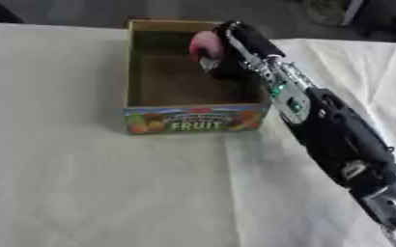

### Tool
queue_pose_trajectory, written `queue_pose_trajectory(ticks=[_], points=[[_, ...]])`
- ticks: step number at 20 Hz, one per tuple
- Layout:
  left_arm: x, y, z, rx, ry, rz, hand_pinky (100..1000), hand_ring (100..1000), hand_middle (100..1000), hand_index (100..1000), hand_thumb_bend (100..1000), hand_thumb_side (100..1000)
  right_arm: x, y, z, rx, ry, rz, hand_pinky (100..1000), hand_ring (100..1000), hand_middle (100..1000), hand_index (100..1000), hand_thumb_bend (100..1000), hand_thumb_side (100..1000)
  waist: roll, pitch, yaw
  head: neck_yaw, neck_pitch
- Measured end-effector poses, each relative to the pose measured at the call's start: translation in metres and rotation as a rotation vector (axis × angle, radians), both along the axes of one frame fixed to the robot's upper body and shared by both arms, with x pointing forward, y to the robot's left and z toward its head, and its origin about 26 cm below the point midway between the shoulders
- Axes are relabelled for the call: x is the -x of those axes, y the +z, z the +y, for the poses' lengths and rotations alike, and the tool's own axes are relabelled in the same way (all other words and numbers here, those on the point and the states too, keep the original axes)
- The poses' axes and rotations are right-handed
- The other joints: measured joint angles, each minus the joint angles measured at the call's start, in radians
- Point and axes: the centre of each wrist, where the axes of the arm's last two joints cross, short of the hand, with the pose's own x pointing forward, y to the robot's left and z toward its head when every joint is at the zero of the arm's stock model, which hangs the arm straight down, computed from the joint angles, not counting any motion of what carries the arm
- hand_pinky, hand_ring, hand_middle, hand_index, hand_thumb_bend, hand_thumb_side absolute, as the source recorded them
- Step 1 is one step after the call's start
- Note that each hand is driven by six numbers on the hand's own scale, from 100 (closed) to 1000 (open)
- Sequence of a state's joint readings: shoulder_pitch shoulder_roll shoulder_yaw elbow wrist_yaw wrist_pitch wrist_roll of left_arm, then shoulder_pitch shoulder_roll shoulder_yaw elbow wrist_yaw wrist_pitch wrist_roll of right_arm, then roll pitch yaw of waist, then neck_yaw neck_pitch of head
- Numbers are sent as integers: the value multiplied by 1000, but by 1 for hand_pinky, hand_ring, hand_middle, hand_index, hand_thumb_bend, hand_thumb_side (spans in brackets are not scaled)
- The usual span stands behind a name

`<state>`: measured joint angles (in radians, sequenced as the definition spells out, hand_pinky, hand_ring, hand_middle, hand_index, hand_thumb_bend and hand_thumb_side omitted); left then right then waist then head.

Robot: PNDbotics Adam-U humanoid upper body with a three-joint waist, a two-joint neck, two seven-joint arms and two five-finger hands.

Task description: Pick up objects on the table and place them in the box.

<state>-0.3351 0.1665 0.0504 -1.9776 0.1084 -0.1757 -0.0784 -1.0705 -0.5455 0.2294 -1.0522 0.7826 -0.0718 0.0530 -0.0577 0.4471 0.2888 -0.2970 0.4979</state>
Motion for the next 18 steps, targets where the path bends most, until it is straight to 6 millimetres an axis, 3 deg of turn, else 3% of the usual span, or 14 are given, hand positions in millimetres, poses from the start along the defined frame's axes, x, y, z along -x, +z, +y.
queue_pose_trajectory(ticks=[2, 8, 11, 12, 13, 15, 18], points=[[0, 0, 0, -1, -1, 1, 540, 512, 581, 774, 100, 920, 0, 1, 1, 31, -3, 12, 617, 764, 727, 844, 215, 628, -1, 0, 0, 2, 0], [0, 0, 0, -4, -1, 6, 539, 511, 578, 773, 100, 921, 0, 3, 3, 101, -23, 38, 632, 773, 735, 838, 228, 648, -7, 0, -1, 3, 0], [0, 0, 0, -5, 1, 8, 538, 510, 579, 772, 100, 921, 0, 4, 5, 139, -25, 45, 649, 799, 762, 880, 389, 662, -7, 0, 0, 2, 0], [0, 0, 0, -5, 1, 10, 538, 510, 579, 772, 100, 921, 0, 5, 6, 152, -27, 49, 653, 805, 769, 892, 486, 724, -8, 0, 0, 2, -1], [0, 0, -1, -4, 2, 10, 537, 510, 579, 772, 100, 920, 0, 5, 7, 165, -28, 52, 658, 812, 775, 901, 564, 649, -9, 0, 0, 2, -1], [0, 0, -1, -4, 2, 13, 536, 510, 579, 772, 100, 921, 0, 7, 9, 190, -29, 59, 661, 818, 784, 915, 665, 645, -12, 0, 0, 2, -4], [0, 0, -1, -5, 2, 18, 536, 510, 579, 772, 100, 922, 1, 9, 14, 214, -20, 67, 656, 811, 776, 912, 634, 662, -13, -1, -4, 1, -7]])
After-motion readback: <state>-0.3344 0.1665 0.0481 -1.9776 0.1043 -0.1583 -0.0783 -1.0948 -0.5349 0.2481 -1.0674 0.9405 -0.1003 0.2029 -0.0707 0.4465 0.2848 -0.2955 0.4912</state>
